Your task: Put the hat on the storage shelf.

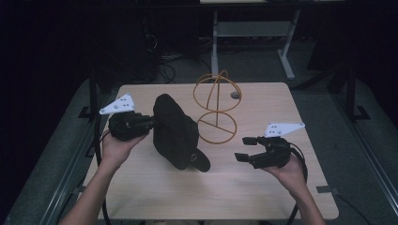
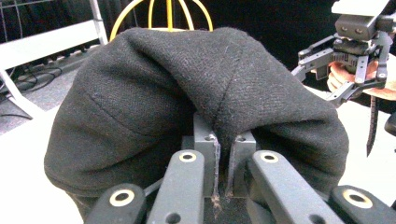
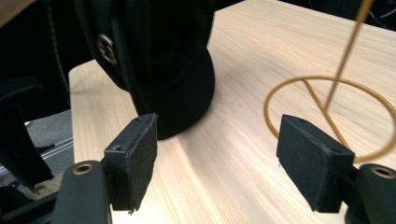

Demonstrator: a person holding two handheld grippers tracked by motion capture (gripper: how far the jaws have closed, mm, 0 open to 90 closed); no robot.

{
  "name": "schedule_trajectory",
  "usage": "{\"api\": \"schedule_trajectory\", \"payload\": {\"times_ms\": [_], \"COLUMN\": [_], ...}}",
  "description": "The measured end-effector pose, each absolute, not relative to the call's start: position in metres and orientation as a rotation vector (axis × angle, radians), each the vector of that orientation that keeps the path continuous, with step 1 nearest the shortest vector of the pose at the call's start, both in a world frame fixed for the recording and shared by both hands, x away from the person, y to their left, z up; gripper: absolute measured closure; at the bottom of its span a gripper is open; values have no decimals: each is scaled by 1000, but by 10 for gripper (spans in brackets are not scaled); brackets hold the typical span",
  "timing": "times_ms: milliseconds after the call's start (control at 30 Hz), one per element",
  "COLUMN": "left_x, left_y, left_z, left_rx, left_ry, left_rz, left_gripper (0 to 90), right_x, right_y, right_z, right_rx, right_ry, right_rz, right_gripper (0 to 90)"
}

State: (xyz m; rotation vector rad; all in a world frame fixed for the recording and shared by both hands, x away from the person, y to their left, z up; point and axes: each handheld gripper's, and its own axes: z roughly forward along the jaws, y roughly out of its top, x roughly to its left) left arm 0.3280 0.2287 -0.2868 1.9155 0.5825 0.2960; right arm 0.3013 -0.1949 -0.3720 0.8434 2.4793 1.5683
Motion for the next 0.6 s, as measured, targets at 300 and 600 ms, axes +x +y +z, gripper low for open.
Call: {"api": "schedule_trajectory", "payload": {"times_ms": [300,600], "left_x": [342,354], "left_y": [226,222], "left_z": [-274,-260], "left_rx": [1931,1931], "left_ry": [582,582], "left_rz": [282,287], "left_gripper": [857,857], "right_x": [302,304], "right_y": [-219,-232], "right_z": [-389,-392], "right_rx": [947,983], "right_ry": [2458,2422], "right_rz": [1539,1548], "right_gripper": [266,260]}}
